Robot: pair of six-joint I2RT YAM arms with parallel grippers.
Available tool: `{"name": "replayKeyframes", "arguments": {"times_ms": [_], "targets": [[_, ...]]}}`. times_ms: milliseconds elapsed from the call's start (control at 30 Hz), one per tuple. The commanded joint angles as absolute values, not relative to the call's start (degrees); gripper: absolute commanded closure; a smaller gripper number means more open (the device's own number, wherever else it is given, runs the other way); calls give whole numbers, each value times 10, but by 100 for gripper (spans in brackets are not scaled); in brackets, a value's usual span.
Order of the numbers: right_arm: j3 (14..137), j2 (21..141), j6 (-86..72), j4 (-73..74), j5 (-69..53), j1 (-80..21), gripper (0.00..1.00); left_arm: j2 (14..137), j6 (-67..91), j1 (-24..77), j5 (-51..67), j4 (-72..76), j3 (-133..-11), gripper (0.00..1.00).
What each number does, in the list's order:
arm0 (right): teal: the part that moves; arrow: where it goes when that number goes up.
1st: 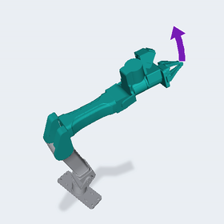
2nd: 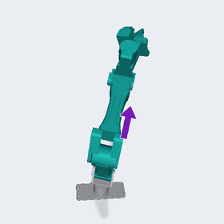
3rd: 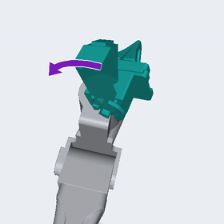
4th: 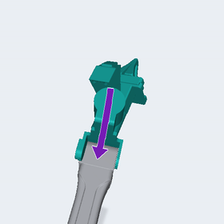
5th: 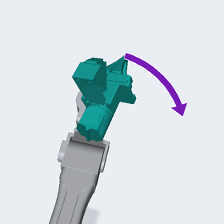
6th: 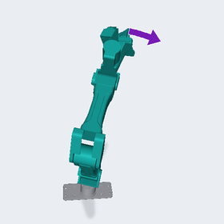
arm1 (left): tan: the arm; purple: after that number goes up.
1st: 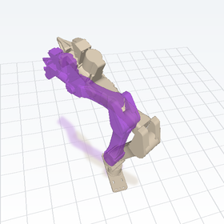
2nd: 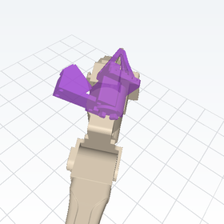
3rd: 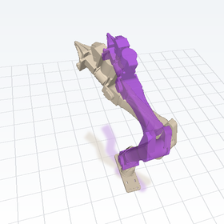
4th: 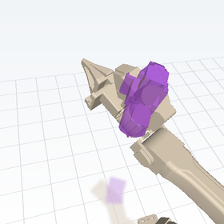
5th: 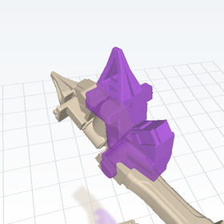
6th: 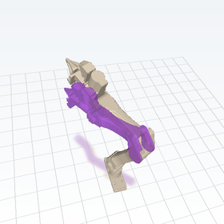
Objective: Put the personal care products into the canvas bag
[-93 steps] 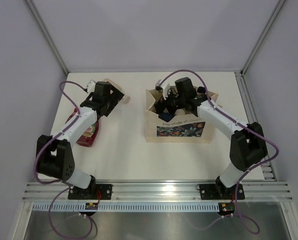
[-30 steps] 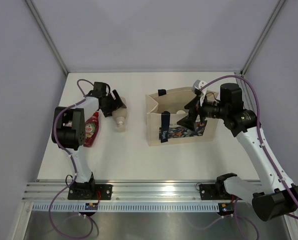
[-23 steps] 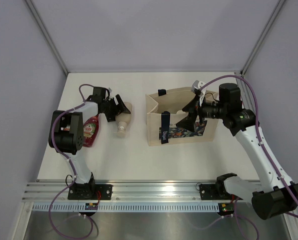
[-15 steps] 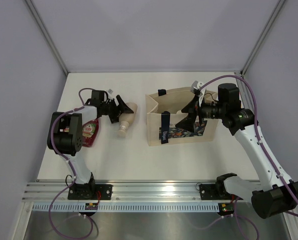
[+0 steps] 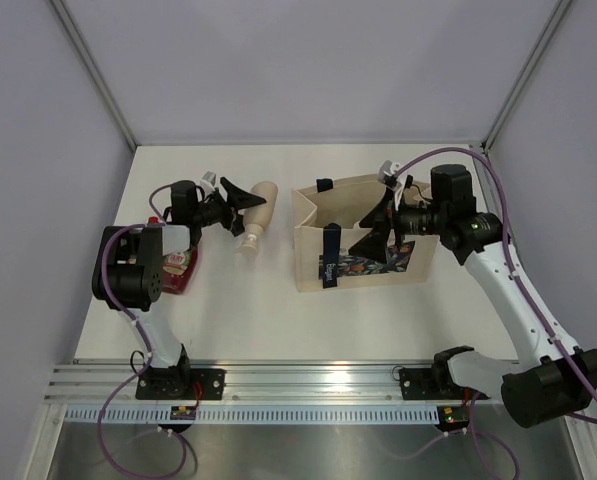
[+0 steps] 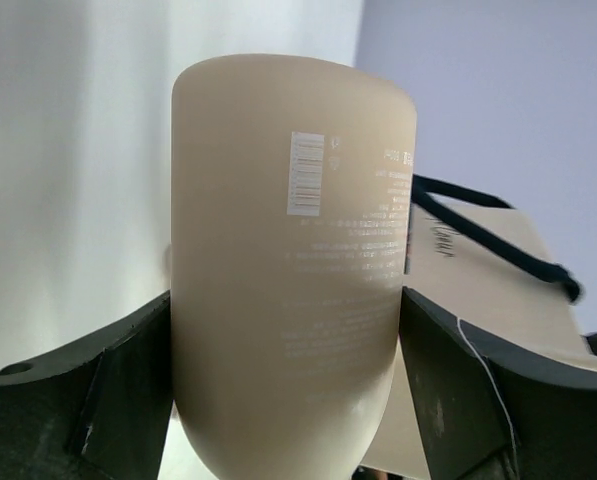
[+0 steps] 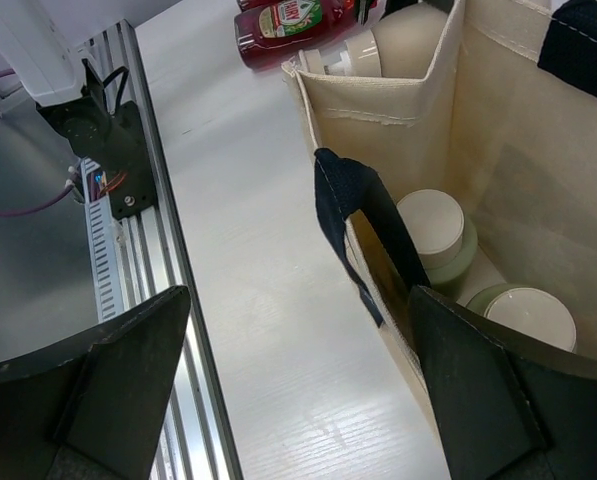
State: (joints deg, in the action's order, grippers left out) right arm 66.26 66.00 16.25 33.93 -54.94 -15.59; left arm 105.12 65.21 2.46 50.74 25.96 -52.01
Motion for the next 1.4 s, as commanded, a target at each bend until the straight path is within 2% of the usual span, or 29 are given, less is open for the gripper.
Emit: {"name": "replayKeyframes", "arguments": {"times_ms": [0,233,400,500,700,1067,1167,1367], "targets": [[685,676,139,312,-570,-167,2,1035,797,21,581,499,-520,100],[772,751,36,300,-473,-249,7,1067,926,21,573,677,-503,100],[951,856,-104,326,-358,-289,11,1091,1009,21,559,790,-503,100],[1063,941,-183,328,-275,-327,11,1085,1012,21,557,793,-505,100],[1189,1069,-284,369,-182,-366,8,1068,1023,20,556,802,-515,100],[1223,1118,-260,370,-92,-408,10,1008,1025,20,541,765,-534,100],[1222,1123,-255,373,-98,-414,15,991,1021,21,539,745,-545,100],[1224,1126,-259,364,-121,-421,16,955,1007,25,536,698,-566,100]]}}
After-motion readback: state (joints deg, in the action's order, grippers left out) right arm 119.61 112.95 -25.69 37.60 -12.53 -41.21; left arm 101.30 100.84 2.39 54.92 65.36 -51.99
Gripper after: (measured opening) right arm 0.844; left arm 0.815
